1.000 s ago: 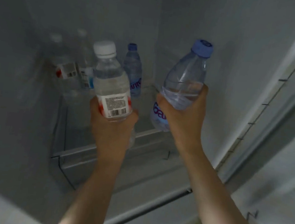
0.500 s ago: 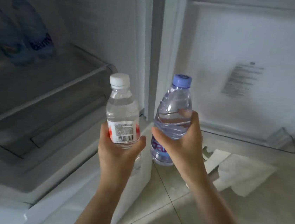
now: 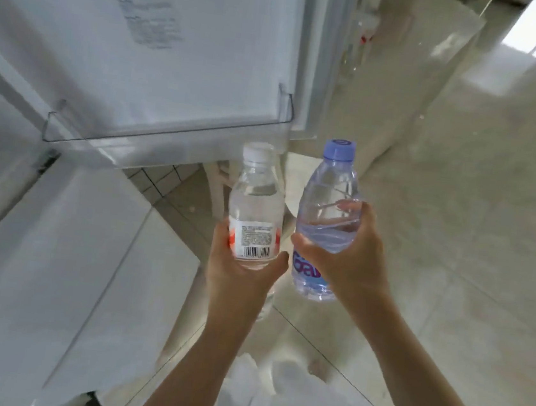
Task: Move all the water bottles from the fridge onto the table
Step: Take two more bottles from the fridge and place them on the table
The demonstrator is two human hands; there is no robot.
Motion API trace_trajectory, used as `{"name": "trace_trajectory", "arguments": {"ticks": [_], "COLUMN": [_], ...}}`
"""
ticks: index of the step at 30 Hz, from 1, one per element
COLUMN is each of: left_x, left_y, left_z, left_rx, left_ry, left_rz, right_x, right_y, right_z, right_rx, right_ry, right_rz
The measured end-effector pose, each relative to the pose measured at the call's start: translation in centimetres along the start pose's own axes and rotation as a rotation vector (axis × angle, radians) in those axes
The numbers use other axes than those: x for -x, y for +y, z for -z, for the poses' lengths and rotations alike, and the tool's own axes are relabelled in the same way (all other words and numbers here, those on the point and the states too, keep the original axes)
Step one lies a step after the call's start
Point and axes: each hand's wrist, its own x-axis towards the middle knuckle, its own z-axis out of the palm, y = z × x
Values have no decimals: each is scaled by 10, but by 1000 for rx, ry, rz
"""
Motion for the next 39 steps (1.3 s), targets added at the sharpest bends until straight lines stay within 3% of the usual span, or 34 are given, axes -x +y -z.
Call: {"name": "trace_trajectory", "arguments": {"ticks": [8, 20, 30, 39], "left_x": [23, -93, -241, -315], "left_y": [-5, -1, 41, 57], "left_z": [-149, -290, -393, -492], "left_rx": [-119, -232, -237, -192], "left_ry": [-216, -291, -224, -79], "left_rz": [82, 95, 86, 173], "right_x": [-17, -161, -343, -486], "right_y": [83, 131, 130, 158], "right_z": [131, 188, 208, 245], "right_rx": [27, -51, -50, 13], "right_ry": [115, 201, 164, 5], "right_rz": [-204, -382, -343, -304]}}
